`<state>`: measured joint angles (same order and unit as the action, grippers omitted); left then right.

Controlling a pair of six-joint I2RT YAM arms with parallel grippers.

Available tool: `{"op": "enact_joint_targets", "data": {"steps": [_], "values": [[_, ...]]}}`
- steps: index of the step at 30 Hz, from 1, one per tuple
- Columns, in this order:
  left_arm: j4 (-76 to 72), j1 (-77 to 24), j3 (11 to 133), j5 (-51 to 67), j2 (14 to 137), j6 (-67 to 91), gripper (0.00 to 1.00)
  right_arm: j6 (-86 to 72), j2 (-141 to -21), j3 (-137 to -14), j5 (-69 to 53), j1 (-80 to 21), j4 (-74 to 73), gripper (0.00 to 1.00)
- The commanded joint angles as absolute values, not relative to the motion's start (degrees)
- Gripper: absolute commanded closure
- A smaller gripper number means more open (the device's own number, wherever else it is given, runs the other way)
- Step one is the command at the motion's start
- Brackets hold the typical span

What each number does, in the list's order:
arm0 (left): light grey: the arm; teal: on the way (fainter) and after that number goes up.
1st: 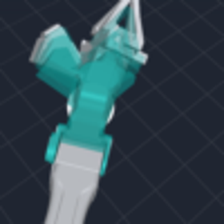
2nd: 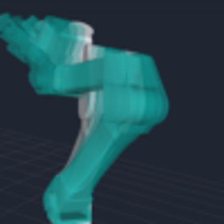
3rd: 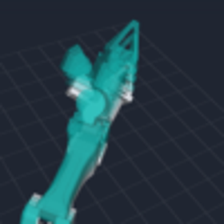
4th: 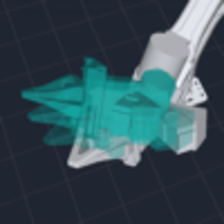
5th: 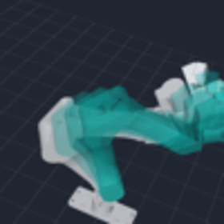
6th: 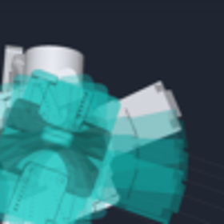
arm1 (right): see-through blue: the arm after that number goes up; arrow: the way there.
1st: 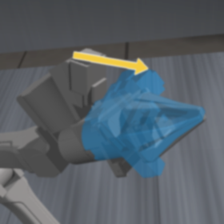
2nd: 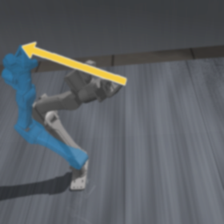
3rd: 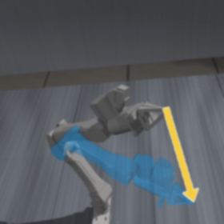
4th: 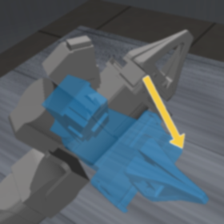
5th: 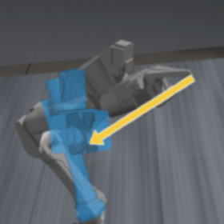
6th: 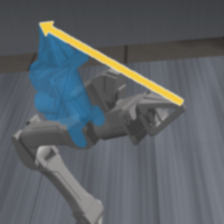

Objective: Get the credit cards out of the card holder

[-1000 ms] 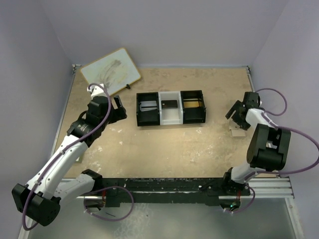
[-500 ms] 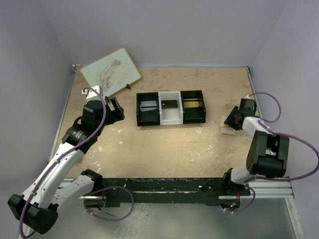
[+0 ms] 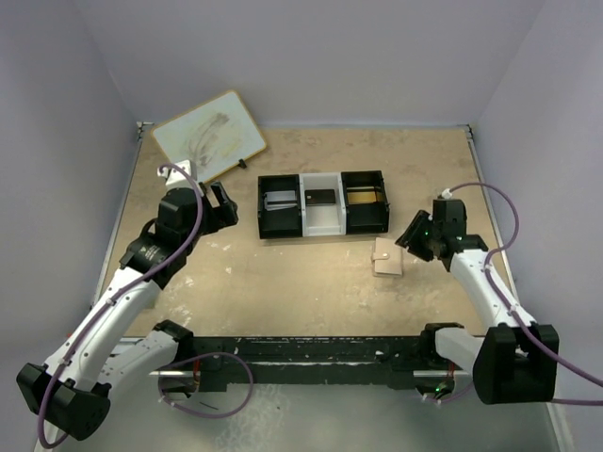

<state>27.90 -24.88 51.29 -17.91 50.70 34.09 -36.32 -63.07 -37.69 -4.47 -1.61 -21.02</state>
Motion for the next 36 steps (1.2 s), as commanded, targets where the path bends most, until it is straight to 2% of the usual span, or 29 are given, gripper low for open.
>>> {"op": "enact_joint_targets", "data": {"steps": [1, 7, 12, 17, 23, 27, 30, 36], "values": [[23.9, -25.2, 51.3, -14.7, 51.6, 36.1, 0.17, -37.2, -63.9, -43.4, -3.5, -1.5, -24.0, 0.52], [23.5, -25.2, 51.0, -11.5, 52.0, 37.8, 0.17, -34.2, -76.5, -44.1, -5.1, -1.3, -18.8, 0.50], [23.1, -25.2, 50.6, -10.0, 51.6, 38.3, 0.18, -33.7, -80.2, -40.2, -8.5, -1.7, -14.2, 0.51], [20.9, -25.2, 50.1, -5.2, 52.9, 38.0, 0.22, -34.6, -78.4, -33.4, -13.1, -4.2, -12.3, 0.64], [10.6, -26.3, 47.0, 7.9, 56.7, 43.8, 0.28, -39.1, -70.6, -27.1, -14.7, -10.6, -12.5, 0.77], [11.5, -34.1, 48.0, 2.8, 62.2, 41.7, 0.29, -40.1, -69.0, -26.8, -15.8, -13.5, -11.9, 0.77], [13.8, -43.5, 50.6, -5.0, 66.8, 40.1, 0.30, -39.4, -70.5, -27.6, -17.0, -15.7, -10.4, 0.78], [8.7, -55.3, 52.4, -13.8, 75.6, 37.8, 0.33, -37.8, -71.0, -28.3, -19.6, -22.6, -4.2, 0.77]]}}
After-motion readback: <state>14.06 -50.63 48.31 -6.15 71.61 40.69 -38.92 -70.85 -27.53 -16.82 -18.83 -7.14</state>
